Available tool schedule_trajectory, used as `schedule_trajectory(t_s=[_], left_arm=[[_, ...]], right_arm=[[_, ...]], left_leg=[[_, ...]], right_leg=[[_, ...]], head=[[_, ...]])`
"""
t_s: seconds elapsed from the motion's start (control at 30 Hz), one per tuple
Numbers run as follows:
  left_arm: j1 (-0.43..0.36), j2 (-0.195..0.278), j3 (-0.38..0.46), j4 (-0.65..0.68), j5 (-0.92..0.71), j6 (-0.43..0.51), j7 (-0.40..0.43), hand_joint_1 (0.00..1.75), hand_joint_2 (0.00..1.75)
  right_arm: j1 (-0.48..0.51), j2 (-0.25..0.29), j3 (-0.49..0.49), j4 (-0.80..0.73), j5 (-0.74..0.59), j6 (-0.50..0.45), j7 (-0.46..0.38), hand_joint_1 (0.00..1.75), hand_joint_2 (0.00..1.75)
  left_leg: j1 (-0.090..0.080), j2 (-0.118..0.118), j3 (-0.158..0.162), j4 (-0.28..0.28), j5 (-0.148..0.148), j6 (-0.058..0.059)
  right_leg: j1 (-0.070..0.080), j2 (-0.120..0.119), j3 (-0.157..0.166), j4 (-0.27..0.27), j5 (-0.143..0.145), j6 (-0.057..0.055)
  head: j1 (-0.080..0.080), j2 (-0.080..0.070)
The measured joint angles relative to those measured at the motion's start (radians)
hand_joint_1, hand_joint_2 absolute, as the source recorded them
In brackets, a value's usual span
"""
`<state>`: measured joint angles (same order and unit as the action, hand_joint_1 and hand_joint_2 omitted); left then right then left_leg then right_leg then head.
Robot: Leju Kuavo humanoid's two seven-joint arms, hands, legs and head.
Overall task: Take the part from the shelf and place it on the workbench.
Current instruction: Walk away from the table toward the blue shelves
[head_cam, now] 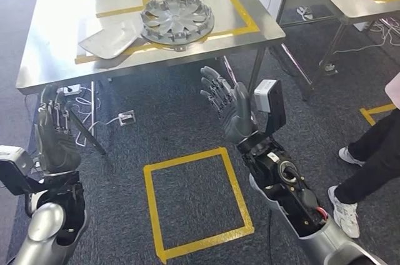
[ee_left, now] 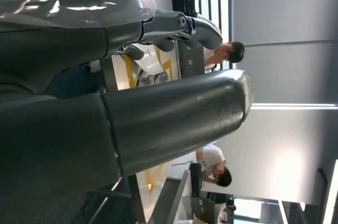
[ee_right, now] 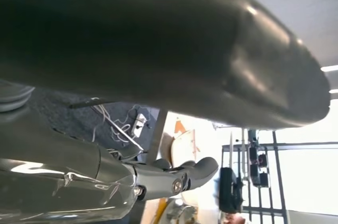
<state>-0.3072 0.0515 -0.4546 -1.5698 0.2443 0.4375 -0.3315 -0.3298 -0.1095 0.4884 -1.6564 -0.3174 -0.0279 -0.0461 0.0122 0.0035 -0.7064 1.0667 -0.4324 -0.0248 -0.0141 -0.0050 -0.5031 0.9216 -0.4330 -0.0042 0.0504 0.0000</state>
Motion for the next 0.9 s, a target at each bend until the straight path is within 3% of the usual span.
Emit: schedule_trajectory(t_s=[0.03, 0.07, 0.1, 0.13, 0.2, 0.27, 0.33, 0.4, 0.47, 0.53, 0.6, 0.63, 0.67, 0.77, 0.8, 0.9], left_arm=[[0.001, 0.0, 0.0, 0.0, 0.001, 0.0, 0.0, 0.0, 0.0], [0.002, 0.001, 0.0, 0.0, 0.001, 0.0, 0.0, 0.0, 0.0], [0.003, 0.002, 0.0, 0.0, 0.001, 0.0, 0.0, 0.0, 0.0], [0.003, 0.002, 0.0, 0.0, 0.002, -0.001, 0.0, 0.0, 0.0], [0.002, 0.003, 0.0, 0.0, 0.005, -0.003, -0.002, 0.0, 0.0], [-0.002, 0.004, 0.0, 0.0, 0.008, -0.008, -0.006, 0.0, 0.0], [-0.006, 0.004, -0.001, 0.0, 0.01, -0.01, -0.012, 0.0, 0.0], [-0.007, 0.004, -0.001, 0.001, 0.015, -0.01, -0.016, 0.0, 0.0], [-0.008, 0.004, -0.001, 0.002, 0.021, -0.011, -0.022, 0.0, 0.0], [-0.008, 0.004, -0.001, 0.003, 0.026, -0.012, -0.027, 0.0, 0.0], [-0.007, 0.004, -0.001, 0.005, 0.029, -0.012, -0.03, 0.0, 0.0], [-0.007, 0.004, -0.001, 0.007, 0.03, -0.011, -0.031, 0.0, 0.0], [-0.007, 0.004, -0.001, 0.008, 0.031, -0.011, -0.032, 0.0, 0.0], [-0.007, 0.004, -0.001, 0.01, 0.032, -0.011, -0.033, 0.0, 0.0], [-0.007, 0.004, -0.001, 0.01, 0.033, -0.01, -0.034, 0.0, 0.0], [-0.007, 0.005, -0.001, 0.01, 0.033, -0.009, -0.036, 0.0, 0.0]], right_arm=[[0.001, 0.0, 0.0, 0.0, 0.0, 0.0, 0.0, 0.0, 0.0], [0.001, 0.0, 0.0, 0.0, 0.0, 0.0, 0.0, 0.0, 0.0], [0.002, 0.0, 0.001, 0.0, 0.0, 0.0, 0.0, 0.0, 0.0], [0.003, 0.0, 0.001, 0.0, 0.0, 0.0, 0.0, 0.0, 0.0], [0.003, 0.0, 0.001, 0.0, 0.0, 0.0, 0.0, 0.0, 0.0], [0.003, 0.0, 0.0, 0.0, 0.0, 0.0, -0.001, 0.0, 0.0], [0.003, 0.0, 0.0, 0.0, 0.0, -0.001, -0.002, 0.0, 0.0], [0.005, 0.0, 0.0, 0.0, 0.0, -0.002, -0.003, 0.0, 0.0], [0.006, 0.0, 0.0, 0.002, 0.001, -0.004, -0.004, 0.0, 0.0], [0.008, 0.0, 0.0, 0.006, 0.002, -0.006, -0.006, 0.0, 0.0], [0.011, -0.001, 0.0, 0.009, 0.005, -0.007, -0.008, 0.0, 0.0], [0.012, -0.001, 0.0, 0.011, 0.008, -0.008, -0.009, 0.0, 0.0], [0.013, -0.001, 0.0, 0.013, 0.011, -0.01, -0.01, 0.0, 0.0], [0.012, -0.001, 0.0, 0.015, 0.015, -0.012, -0.011, 0.0, 0.0], [0.013, -0.001, 0.0, 0.016, 0.014, -0.012, -0.011, 0.0, 0.0], [0.015, -0.001, 0.0, 0.018, 0.005, -0.009, -0.011, 0.0, 0.0]], left_leg=[[0.001, 0.0, -0.023, 0.077, -0.049, -0.003], [0.001, 0.0, -0.04, 0.146, -0.08, -0.006], [0.001, 0.0, -0.043, 0.188, -0.086, -0.007], [0.001, 0.0, -0.028, 0.193, -0.072, -0.007], [0.001, 0.0, 0.054, 0.092, -0.02, -0.001], [-0.004, -0.001, 0.142, -0.045, -0.007, 0.009], [-0.01, -0.003, 0.172, -0.106, -0.016, 0.017], [-0.009, -0.002, 0.167, -0.12, -0.009, 0.029], [-0.004, 0.002, 0.16, -0.13, 0.003, 0.047], [-0.004, 0.005, 0.15, -0.131, 0.015, 0.057], [-0.004, 0.006, 0.139, -0.131, 0.025, 0.058], [-0.003, 0.005, 0.134, -0.13, 0.03, 0.057], [-0.003, 0.005, 0.129, -0.128, 0.033, 0.055], [-0.004, 0.003, 0.119, -0.119, 0.04, 0.044], [-0.005, 0.003, 0.114, -0.116, 0.044, 0.038], [-0.005, 0.005, 0.102, -0.112, 0.052, 0.019]], right_leg=[[0.001, -0.001, -0.015, 0.001, 0.01, -0.004], [0.003, -0.002, -0.03, 0.003, 0.02, -0.005], [0.004, -0.002, -0.045, 0.006, 0.029, -0.005], [0.005, -0.002, -0.058, 0.009, 0.037, -0.005], [0.005, -0.002, -0.079, 0.016, 0.049, -0.002], [0.008, -0.001, -0.095, 0.023, 0.058, 0.006], [0.008, -0.002, -0.104, 0.022, 0.071, 0.017], [0.006, 0.0, -0.111, 0.022, 0.076, 0.028], [0.006, 0.002, -0.135, 0.075, 0.031, 0.035], [0.004, 0.003, -0.181, 0.209, -0.054, 0.042], [0.003, 0.003, -0.208, 0.324, -0.104, 0.048], [0.001, 0.003, -0.196, 0.328, -0.101, 0.05], [-0.001, 0.003, -0.164, 0.288, -0.081, 0.051], [-0.003, 0.004, -0.034, 0.078, -0.019, 0.046], [-0.001, 0.005, -0.016, 0.041, -0.015, 0.041], [0.001, 0.009, -0.021, 0.027, -0.01, 0.022]], head=[[-0.007, 0.0], [-0.013, 0.0], [-0.017, 0.0], [-0.02, 0.0], [-0.024, 0.0], [-0.025, 0.0], [-0.023, 0.0], [-0.021, 0.0], [-0.016, 0.0], [-0.006, 0.0], [0.0, 0.0], [0.003, 0.0], [0.006, 0.0], [0.017, 0.0], [0.018, 0.0], [0.014, 0.0]])
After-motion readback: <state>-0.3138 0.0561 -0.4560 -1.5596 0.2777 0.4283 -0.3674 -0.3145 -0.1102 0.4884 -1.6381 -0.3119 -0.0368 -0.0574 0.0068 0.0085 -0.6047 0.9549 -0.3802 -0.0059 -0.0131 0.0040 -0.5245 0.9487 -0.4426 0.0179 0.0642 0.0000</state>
